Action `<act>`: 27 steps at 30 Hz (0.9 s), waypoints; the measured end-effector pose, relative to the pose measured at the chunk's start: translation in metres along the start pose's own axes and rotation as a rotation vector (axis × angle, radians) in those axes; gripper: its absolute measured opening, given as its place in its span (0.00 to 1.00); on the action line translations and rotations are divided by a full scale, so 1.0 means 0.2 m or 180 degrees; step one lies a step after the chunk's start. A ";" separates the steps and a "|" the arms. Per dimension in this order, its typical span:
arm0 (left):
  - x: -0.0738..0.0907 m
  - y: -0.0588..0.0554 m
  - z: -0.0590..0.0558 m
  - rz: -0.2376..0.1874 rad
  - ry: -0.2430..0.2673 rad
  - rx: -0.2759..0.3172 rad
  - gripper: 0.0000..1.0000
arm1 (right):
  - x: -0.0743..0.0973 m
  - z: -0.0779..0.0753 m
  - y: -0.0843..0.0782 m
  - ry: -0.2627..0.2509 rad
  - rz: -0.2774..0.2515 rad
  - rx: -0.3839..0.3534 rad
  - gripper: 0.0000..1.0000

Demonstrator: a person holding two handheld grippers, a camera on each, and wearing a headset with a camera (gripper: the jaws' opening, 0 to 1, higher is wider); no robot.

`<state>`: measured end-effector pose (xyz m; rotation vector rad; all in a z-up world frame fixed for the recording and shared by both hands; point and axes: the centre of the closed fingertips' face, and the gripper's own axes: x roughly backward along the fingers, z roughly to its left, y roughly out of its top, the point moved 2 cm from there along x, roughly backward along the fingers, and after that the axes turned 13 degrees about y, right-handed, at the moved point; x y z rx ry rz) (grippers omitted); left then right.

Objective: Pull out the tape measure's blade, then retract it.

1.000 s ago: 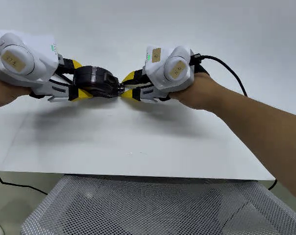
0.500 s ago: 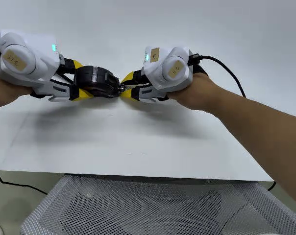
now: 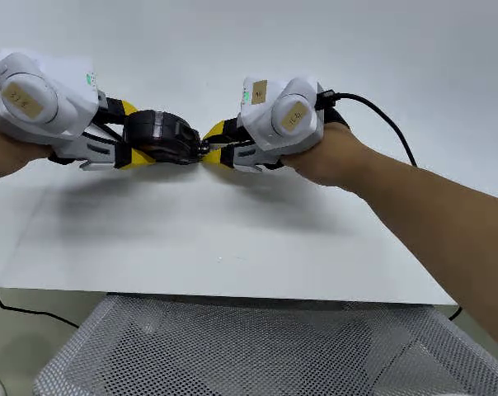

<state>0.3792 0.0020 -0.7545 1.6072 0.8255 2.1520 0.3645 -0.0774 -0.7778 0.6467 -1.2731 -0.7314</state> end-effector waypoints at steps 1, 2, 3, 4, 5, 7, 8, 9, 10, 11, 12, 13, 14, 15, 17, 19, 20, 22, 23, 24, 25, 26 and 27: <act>0.00 0.00 0.00 -0.0001 0.0000 0.0005 0.26 | 0.00 0.00 0.00 -0.0001 0.0004 0.0002 0.07; 0.00 0.00 0.00 -0.0003 0.0000 -0.0003 0.26 | 0.00 0.00 0.00 0.0004 0.0003 -0.0003 0.07; 0.00 0.00 0.00 -0.0006 0.0005 -0.0041 0.26 | 0.00 0.01 0.00 0.0010 0.0000 -0.0002 0.07; 0.00 0.00 0.00 0.0006 0.0004 -0.0046 0.26 | 0.01 0.01 0.00 0.0014 -0.0006 -0.0008 0.07; 0.00 0.00 0.00 0.0005 0.0004 -0.0048 0.26 | 0.01 0.02 0.00 0.0015 -0.0011 -0.0013 0.07; 0.00 0.00 0.00 -0.0014 0.0004 -0.0020 0.26 | 0.02 0.02 -0.01 0.0007 -0.0009 -0.0014 0.07; 0.00 0.00 0.00 -0.0015 -0.0001 -0.0012 0.26 | 0.02 0.02 -0.01 0.0006 -0.0019 -0.0018 0.07; 0.00 0.00 0.00 -0.0009 -0.0006 -0.0001 0.26 | 0.02 0.02 -0.01 0.0003 -0.0020 -0.0017 0.07; 0.00 0.00 0.00 -0.0008 -0.0007 0.0005 0.26 | 0.02 0.02 -0.01 -0.0001 -0.0017 -0.0013 0.07; 0.00 0.00 0.00 -0.0008 -0.0008 0.0013 0.26 | 0.02 0.02 -0.01 0.0000 -0.0010 0.0003 0.07; 0.00 0.00 0.00 -0.0007 -0.0009 0.0013 0.26 | 0.02 0.01 0.00 -0.0006 -0.0014 0.0004 0.07; 0.01 -0.01 0.00 -0.0005 -0.0010 0.0016 0.26 | 0.03 0.01 0.00 -0.0002 -0.0026 -0.0006 0.07; 0.01 -0.01 0.00 -0.0003 -0.0006 0.0022 0.26 | 0.03 0.01 -0.01 -0.0008 -0.0019 0.0000 0.07; 0.01 -0.01 0.00 -0.0005 -0.0004 0.0028 0.26 | 0.04 0.01 -0.01 -0.0010 -0.0016 0.0008 0.07; 0.01 -0.01 0.00 -0.0010 -0.0002 0.0031 0.26 | 0.05 0.02 -0.02 -0.0019 -0.0017 0.0008 0.07; 0.01 0.00 0.00 -0.0014 0.0000 0.0036 0.26 | 0.06 0.02 -0.04 -0.0024 -0.0013 -0.0001 0.07; 0.00 0.00 0.00 -0.0017 0.0001 0.0032 0.26 | 0.06 0.02 -0.04 -0.0024 -0.0015 -0.0011 0.07; 0.00 0.00 0.00 -0.0014 0.0002 0.0039 0.26 | 0.07 0.02 -0.05 -0.0035 -0.0013 -0.0016 0.07; 0.00 0.00 0.00 -0.0014 0.0003 0.0033 0.26 | 0.08 0.02 -0.06 -0.0037 -0.0010 -0.0013 0.07; 0.00 0.00 0.00 -0.0014 0.0003 0.0035 0.26 | 0.08 0.02 -0.06 -0.0039 -0.0006 -0.0010 0.07; 0.00 0.00 0.00 -0.0013 0.0003 0.0039 0.26 | 0.09 0.02 -0.06 -0.0043 -0.0006 -0.0011 0.07; 0.00 0.00 0.00 -0.0013 0.0002 0.0036 0.26 | 0.09 0.02 -0.06 -0.0043 -0.0009 -0.0022 0.07; 0.00 0.00 0.00 -0.0012 0.0001 0.0038 0.26 | 0.09 0.02 -0.07 -0.0049 -0.0002 -0.0016 0.07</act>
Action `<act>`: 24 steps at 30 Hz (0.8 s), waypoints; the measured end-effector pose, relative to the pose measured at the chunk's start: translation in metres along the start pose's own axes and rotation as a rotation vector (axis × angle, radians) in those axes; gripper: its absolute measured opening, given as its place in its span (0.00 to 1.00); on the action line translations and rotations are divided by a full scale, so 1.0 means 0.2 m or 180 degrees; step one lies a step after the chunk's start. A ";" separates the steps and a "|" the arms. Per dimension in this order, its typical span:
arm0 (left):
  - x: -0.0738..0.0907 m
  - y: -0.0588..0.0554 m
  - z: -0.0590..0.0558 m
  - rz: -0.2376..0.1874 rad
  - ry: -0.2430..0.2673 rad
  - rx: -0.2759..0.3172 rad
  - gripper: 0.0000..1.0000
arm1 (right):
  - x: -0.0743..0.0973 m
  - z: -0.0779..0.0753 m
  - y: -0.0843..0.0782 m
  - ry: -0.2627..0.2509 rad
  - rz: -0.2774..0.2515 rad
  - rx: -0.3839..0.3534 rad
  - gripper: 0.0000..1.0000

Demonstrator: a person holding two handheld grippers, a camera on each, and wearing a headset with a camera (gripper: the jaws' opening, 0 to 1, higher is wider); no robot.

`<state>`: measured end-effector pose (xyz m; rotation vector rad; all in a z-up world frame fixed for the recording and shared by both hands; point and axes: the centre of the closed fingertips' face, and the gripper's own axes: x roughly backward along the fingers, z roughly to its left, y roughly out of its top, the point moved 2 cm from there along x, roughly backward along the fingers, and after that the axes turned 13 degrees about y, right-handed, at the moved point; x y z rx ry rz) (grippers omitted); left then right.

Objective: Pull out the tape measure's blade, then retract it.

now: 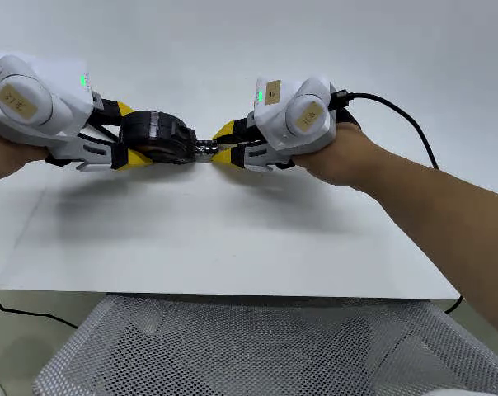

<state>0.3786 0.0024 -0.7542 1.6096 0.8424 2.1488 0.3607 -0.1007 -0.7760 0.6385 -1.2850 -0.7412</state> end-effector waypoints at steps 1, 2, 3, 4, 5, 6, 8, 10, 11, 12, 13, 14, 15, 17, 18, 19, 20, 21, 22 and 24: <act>0.00 0.00 0.00 0.0002 -0.0002 0.0001 0.26 | 0.00 0.00 0.00 0.0000 0.0004 0.0000 0.07; 0.00 0.00 0.00 0.0001 -0.0004 0.0000 0.26 | 0.01 0.00 -0.01 -0.0002 0.0006 0.0004 0.07; 0.00 0.00 0.00 0.0000 -0.0004 0.0005 0.26 | 0.01 0.00 -0.01 -0.0006 0.0012 0.0007 0.07; 0.00 0.00 0.00 0.0000 -0.0004 0.0008 0.26 | 0.02 0.00 -0.01 -0.0010 0.0014 0.0007 0.07; 0.00 0.00 0.00 0.0000 -0.0004 0.0009 0.26 | 0.02 0.00 -0.01 -0.0012 0.0013 0.0002 0.07; 0.00 0.00 0.00 0.0001 -0.0001 0.0016 0.26 | 0.03 0.00 -0.02 -0.0020 0.0010 -0.0008 0.07; 0.00 0.00 0.00 0.0001 0.0003 0.0026 0.26 | 0.03 0.00 -0.02 -0.0026 0.0009 -0.0009 0.07; 0.00 0.00 0.00 0.0001 0.0009 0.0024 0.26 | 0.04 0.00 -0.03 -0.0032 0.0014 -0.0016 0.07; 0.00 0.00 0.00 0.0001 0.0012 0.0024 0.26 | 0.05 0.00 -0.03 -0.0032 0.0014 -0.0024 0.07; 0.00 0.00 0.00 0.0001 0.0011 0.0024 0.26 | 0.05 0.01 -0.04 -0.0034 0.0014 -0.0025 0.07; 0.00 0.00 0.00 0.0001 0.0011 0.0024 0.26 | 0.05 0.01 -0.04 -0.0036 0.0015 -0.0028 0.07; 0.00 0.00 0.00 -0.0002 0.0011 0.0023 0.26 | 0.06 0.01 -0.04 -0.0039 0.0015 -0.0034 0.07; 0.00 0.00 0.00 -0.0002 0.0009 0.0026 0.26 | 0.06 0.01 -0.05 -0.0041 0.0015 -0.0037 0.07; 0.00 0.00 0.00 -0.0003 0.0009 0.0024 0.26 | 0.07 0.01 -0.06 -0.0044 0.0022 -0.0046 0.07; 0.00 0.00 0.00 -0.0003 0.0009 0.0026 0.26 | 0.08 0.01 -0.07 -0.0047 0.0021 -0.0054 0.07; 0.00 0.00 0.00 -0.0006 0.0009 0.0025 0.26 | 0.08 0.01 -0.07 -0.0049 0.0018 -0.0065 0.07; 0.00 0.00 0.00 -0.0008 0.0010 0.0023 0.26 | 0.09 0.01 -0.08 -0.0051 0.0022 -0.0073 0.07; 0.00 0.00 0.00 -0.0008 0.0010 0.0023 0.26 | 0.09 0.01 -0.08 -0.0052 0.0022 -0.0074 0.07; 0.00 0.00 0.00 -0.0007 0.0010 0.0023 0.26 | 0.09 0.02 -0.08 -0.0053 0.0022 -0.0076 0.07; 0.00 0.00 0.00 -0.0008 0.0008 0.0021 0.27 | 0.10 0.01 -0.09 -0.0055 0.0023 -0.0082 0.07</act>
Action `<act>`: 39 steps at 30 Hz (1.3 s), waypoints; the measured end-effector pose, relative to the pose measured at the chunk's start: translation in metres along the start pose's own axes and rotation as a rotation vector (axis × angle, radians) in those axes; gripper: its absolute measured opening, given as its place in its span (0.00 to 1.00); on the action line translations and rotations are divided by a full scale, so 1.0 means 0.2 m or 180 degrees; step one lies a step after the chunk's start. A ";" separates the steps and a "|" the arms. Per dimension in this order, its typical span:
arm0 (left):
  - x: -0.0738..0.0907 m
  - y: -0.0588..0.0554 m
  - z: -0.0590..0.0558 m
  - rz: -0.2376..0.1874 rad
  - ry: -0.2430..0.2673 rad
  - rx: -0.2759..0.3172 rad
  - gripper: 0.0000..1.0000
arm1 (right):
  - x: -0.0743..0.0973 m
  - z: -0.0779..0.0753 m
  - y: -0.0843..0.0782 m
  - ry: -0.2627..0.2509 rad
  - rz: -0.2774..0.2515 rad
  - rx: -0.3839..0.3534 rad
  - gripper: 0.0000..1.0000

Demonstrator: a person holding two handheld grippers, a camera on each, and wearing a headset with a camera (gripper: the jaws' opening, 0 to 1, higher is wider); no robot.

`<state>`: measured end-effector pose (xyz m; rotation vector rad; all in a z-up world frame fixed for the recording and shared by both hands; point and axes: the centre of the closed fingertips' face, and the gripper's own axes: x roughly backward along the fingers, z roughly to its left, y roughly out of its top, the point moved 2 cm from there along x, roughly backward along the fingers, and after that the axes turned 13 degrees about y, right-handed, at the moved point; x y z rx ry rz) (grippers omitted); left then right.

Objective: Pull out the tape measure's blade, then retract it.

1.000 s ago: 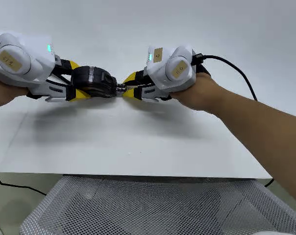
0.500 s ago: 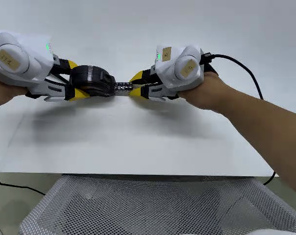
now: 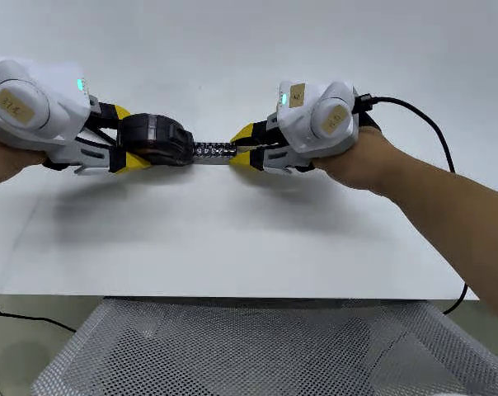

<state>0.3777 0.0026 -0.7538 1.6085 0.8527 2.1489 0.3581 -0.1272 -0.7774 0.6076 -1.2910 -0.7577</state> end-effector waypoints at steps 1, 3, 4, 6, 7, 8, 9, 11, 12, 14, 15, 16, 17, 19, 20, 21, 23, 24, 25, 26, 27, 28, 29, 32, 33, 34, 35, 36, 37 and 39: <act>0.00 0.00 0.00 0.0000 -0.0002 0.0000 0.27 | 0.00 0.00 0.00 -0.0001 0.0001 -0.0002 0.07; 0.00 0.00 0.00 -0.0003 -0.0003 -0.0007 0.27 | 0.01 0.00 -0.01 -0.0006 0.0004 -0.0002 0.07; 0.00 0.00 0.00 -0.0002 -0.0005 -0.0002 0.27 | 0.01 0.01 -0.01 -0.0006 -0.0007 -0.0011 0.07; 0.00 0.00 0.00 -0.0008 -0.0008 -0.0010 0.27 | 0.01 0.01 -0.01 -0.0005 -0.0014 -0.0020 0.07; 0.00 0.00 0.00 -0.0010 -0.0008 -0.0007 0.27 | 0.01 0.01 -0.01 -0.0009 -0.0013 -0.0017 0.07; 0.00 0.00 0.00 -0.0011 -0.0009 -0.0008 0.27 | 0.01 0.01 -0.01 -0.0009 -0.0013 -0.0021 0.07; 0.00 0.00 0.00 -0.0014 -0.0010 -0.0010 0.27 | 0.02 0.02 -0.01 -0.0010 -0.0015 -0.0024 0.07; 0.00 0.00 0.00 -0.0017 -0.0011 -0.0012 0.27 | 0.02 0.01 -0.02 -0.0010 -0.0014 -0.0026 0.07; 0.00 0.01 0.00 -0.0021 -0.0011 -0.0014 0.27 | 0.02 0.02 -0.02 -0.0010 -0.0016 -0.0030 0.07; 0.00 0.01 0.00 -0.0023 -0.0012 -0.0014 0.27 | 0.02 0.02 -0.02 -0.0012 -0.0019 -0.0032 0.07; 0.00 0.01 0.00 -0.0024 -0.0013 -0.0013 0.27 | 0.02 0.02 -0.02 -0.0013 -0.0022 -0.0039 0.07; 0.00 0.01 0.00 -0.0025 -0.0015 -0.0015 0.27 | 0.02 0.02 -0.02 -0.0013 -0.0024 -0.0040 0.07; 0.00 0.01 0.00 -0.0027 -0.0017 -0.0019 0.27 | 0.02 0.03 -0.01 -0.0011 -0.0026 -0.0042 0.07; 0.00 0.01 0.00 -0.0028 -0.0019 -0.0025 0.27 | 0.02 0.03 -0.01 -0.0011 -0.0028 -0.0046 0.07; 0.00 0.01 0.00 -0.0027 -0.0021 -0.0022 0.27 | 0.02 0.03 -0.01 -0.0013 -0.0031 -0.0048 0.07; 0.00 0.01 0.00 -0.0029 -0.0020 -0.0024 0.27 | 0.02 0.03 -0.01 -0.0016 -0.0032 -0.0047 0.07; 0.00 0.01 0.00 -0.0029 -0.0021 -0.0024 0.27 | 0.02 0.02 -0.02 -0.0020 -0.0039 -0.0055 0.07; 0.00 0.01 0.00 -0.0027 -0.0021 -0.0020 0.27 | 0.02 0.02 -0.02 -0.0022 -0.0044 -0.0059 0.07; 0.00 0.01 0.00 -0.0027 -0.0021 -0.0027 0.27 | 0.02 0.03 -0.02 -0.0025 -0.0053 -0.0064 0.07; 0.00 0.01 0.00 -0.0025 -0.0020 -0.0022 0.27 | 0.02 0.03 -0.02 -0.0027 -0.0055 -0.0063 0.07; 0.00 0.01 0.00 -0.0026 -0.0019 -0.0026 0.27 | 0.02 0.03 -0.02 -0.0031 -0.0058 -0.0063 0.07; 0.00 0.01 0.00 -0.0024 -0.0019 -0.0022 0.27 | 0.02 0.03 -0.02 -0.0034 -0.0060 -0.0061 0.07; 0.00 0.01 0.00 -0.0025 -0.0019 -0.0017 0.27 | 0.02 0.03 -0.02 -0.0039 -0.0062 -0.0056 0.07; 0.00 0.02 0.00 -0.0024 -0.0011 -0.0002 0.27 | 0.03 0.02 -0.02 -0.0061 -0.0066 -0.0058 0.07; 0.00 0.02 0.00 -0.0026 -0.0009 0.0004 0.27 | 0.04 0.02 -0.03 -0.0067 -0.0071 -0.0067 0.07; 0.00 0.02 0.00 -0.0030 -0.0008 0.0001 0.27 | 0.04 0.03 -0.03 -0.0066 -0.0076 -0.0073 0.07; 0.00 0.02 -0.01 -0.0031 -0.0009 0.0006 0.27 | 0.05 0.03 -0.04 -0.0070 -0.0074 -0.0066 0.07; 0.00 0.02 -0.01 -0.0030 -0.0010 0.0003 0.27 | 0.05 0.03 -0.04 -0.0072 -0.0070 -0.0065 0.07; 0.00 0.02 -0.01 -0.0029 -0.0011 0.0004 0.27 | 0.06 0.03 -0.05 -0.0076 -0.0069 -0.0069 0.07; 0.00 0.02 -0.01 -0.0030 -0.0015 0.0007 0.27 | 0.07 0.03 -0.05 -0.0079 -0.0064 -0.0069 0.07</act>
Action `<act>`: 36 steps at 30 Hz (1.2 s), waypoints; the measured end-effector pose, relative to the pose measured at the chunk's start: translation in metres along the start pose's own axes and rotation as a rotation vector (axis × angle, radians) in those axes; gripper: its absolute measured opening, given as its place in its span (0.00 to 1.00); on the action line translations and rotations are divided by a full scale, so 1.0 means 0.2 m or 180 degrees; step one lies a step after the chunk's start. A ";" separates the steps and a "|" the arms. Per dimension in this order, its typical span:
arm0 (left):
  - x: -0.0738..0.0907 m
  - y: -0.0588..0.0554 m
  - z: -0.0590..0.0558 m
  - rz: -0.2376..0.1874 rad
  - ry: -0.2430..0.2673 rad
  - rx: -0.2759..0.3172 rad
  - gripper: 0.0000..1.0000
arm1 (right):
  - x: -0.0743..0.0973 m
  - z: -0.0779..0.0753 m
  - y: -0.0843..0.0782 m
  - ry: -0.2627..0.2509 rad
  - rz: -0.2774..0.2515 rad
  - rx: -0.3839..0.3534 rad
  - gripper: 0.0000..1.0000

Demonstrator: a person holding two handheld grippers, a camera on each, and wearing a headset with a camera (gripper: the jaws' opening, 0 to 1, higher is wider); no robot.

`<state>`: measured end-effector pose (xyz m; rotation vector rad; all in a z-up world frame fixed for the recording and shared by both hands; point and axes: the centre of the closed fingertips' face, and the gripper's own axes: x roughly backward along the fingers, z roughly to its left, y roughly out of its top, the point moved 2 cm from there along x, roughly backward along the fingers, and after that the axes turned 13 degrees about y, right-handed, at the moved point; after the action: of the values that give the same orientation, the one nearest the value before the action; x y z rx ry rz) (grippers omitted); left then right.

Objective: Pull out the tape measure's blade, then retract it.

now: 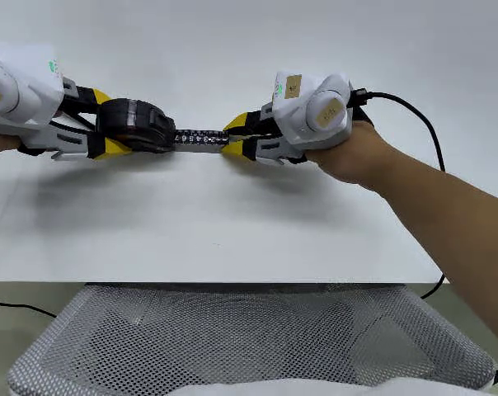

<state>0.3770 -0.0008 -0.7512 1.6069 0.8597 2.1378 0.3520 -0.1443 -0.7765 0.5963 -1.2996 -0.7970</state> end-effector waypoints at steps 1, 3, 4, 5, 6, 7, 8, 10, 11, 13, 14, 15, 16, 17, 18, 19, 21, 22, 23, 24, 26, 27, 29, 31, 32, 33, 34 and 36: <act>0.00 0.00 0.00 0.0000 0.0000 0.0004 0.27 | 0.01 0.00 -0.01 -0.0003 0.0004 0.0000 0.07; 0.00 0.00 0.00 0.0000 0.0001 0.0003 0.27 | 0.02 0.00 -0.01 -0.0009 0.0013 0.0006 0.07; 0.00 0.00 0.00 0.0000 0.0002 0.0003 0.27 | 0.02 0.00 -0.02 -0.0011 0.0015 0.0008 0.07; 0.00 0.00 0.00 0.0000 0.0003 0.0003 0.27 | 0.02 0.00 -0.02 -0.0014 0.0013 0.0002 0.07; 0.00 0.00 0.00 0.0000 0.0003 0.0008 0.27 | 0.03 0.00 -0.02 -0.0020 0.0015 0.0004 0.07; 0.00 0.00 0.00 0.0000 0.0003 0.0008 0.27 | 0.03 0.00 -0.02 -0.0025 0.0016 0.0005 0.07; 0.00 0.00 0.00 0.0001 0.0000 0.0007 0.27 | 0.04 0.00 -0.03 -0.0027 0.0020 0.0002 0.07; 0.00 0.01 0.00 0.0003 -0.0002 0.0005 0.27 | 0.05 0.00 -0.03 -0.0032 0.0032 0.0003 0.07; 0.00 0.01 0.00 0.0004 -0.0004 0.0004 0.27 | 0.05 -0.01 -0.05 -0.0038 0.0043 0.0000 0.07; 0.00 0.01 0.00 0.0002 -0.0005 0.0009 0.27 | 0.07 -0.01 -0.06 -0.0045 0.0054 0.0000 0.07; 0.00 0.01 0.00 0.0001 -0.0004 0.0010 0.27 | 0.07 -0.01 -0.06 -0.0048 0.0060 -0.0001 0.07; 0.00 0.01 0.00 0.0002 -0.0005 0.0009 0.27 | 0.08 -0.01 -0.07 -0.0051 0.0067 0.0000 0.07; 0.00 0.01 0.00 0.0002 -0.0005 0.0007 0.27 | 0.08 -0.01 -0.07 -0.0054 0.0070 -0.0004 0.07; 0.00 0.01 0.00 0.0001 -0.0005 0.0007 0.27 | 0.09 0.00 -0.07 -0.0056 0.0075 0.0003 0.07; -0.01 0.01 0.00 0.0000 -0.0004 0.0009 0.27 | 0.09 0.00 -0.08 -0.0058 0.0085 0.0007 0.07; -0.01 0.00 0.00 0.0002 -0.0004 0.0005 0.27 | 0.10 0.00 -0.08 -0.0060 0.0086 0.0004 0.07; -0.01 0.00 0.00 0.0007 -0.0002 0.0001 0.27 | 0.11 0.00 -0.09 -0.0060 0.0080 -0.0003 0.07; -0.01 0.00 0.00 0.0009 -0.0001 0.0002 0.27 | 0.11 0.00 -0.09 -0.0061 0.0084 0.0000 0.07; -0.01 0.00 0.00 0.0011 -0.0001 0.0003 0.27 | 0.12 0.00 -0.09 -0.0062 0.0090 0.0001 0.07; -0.01 0.00 0.00 0.0012 -0.0001 0.0005 0.27 | 0.12 0.00 -0.10 -0.0063 0.0095 0.0000 0.07; -0.01 0.00 0.00 0.0015 0.0000 0.0010 0.27 | 0.14 0.00 -0.11 -0.0071 0.0106 -0.0003 0.07; -0.01 0.00 0.00 0.0017 -0.0002 0.0013 0.27 | 0.14 0.00 -0.11 -0.0073 0.0115 -0.0003 0.07; -0.01 0.00 0.00 0.0021 -0.0005 0.0005 0.27 | 0.16 0.01 -0.12 -0.0075 0.0124 0.0001 0.07; -0.01 0.00 0.00 0.0020 -0.0002 0.0007 0.27 | 0.18 0.01 -0.14 -0.0083 0.0146 0.0001 0.07; -0.01 0.00 0.00 0.0022 -0.0002 0.0010 0.27 | 0.19 0.01 -0.14 -0.0084 0.0149 -0.0006 0.07; -0.01 0.00 0.00 0.0022 -0.0001 0.0009 0.27 | 0.20 0.00 -0.16 -0.0088 0.0158 -0.0010 0.07; -0.01 0.00 0.00 0.0022 -0.0001 0.0008 0.27 | 0.21 0.00 -0.17 -0.0089 0.0169 -0.0008 0.07; -0.01 0.00 0.00 0.0024 0.0002 0.0010 0.27 | 0.22 0.00 -0.18 -0.0091 0.0187 -0.0008 0.07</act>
<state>0.3781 -0.0021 -0.7536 1.6136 0.8589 2.1433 0.3492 -0.2014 -0.7774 0.5438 -1.3362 -0.7611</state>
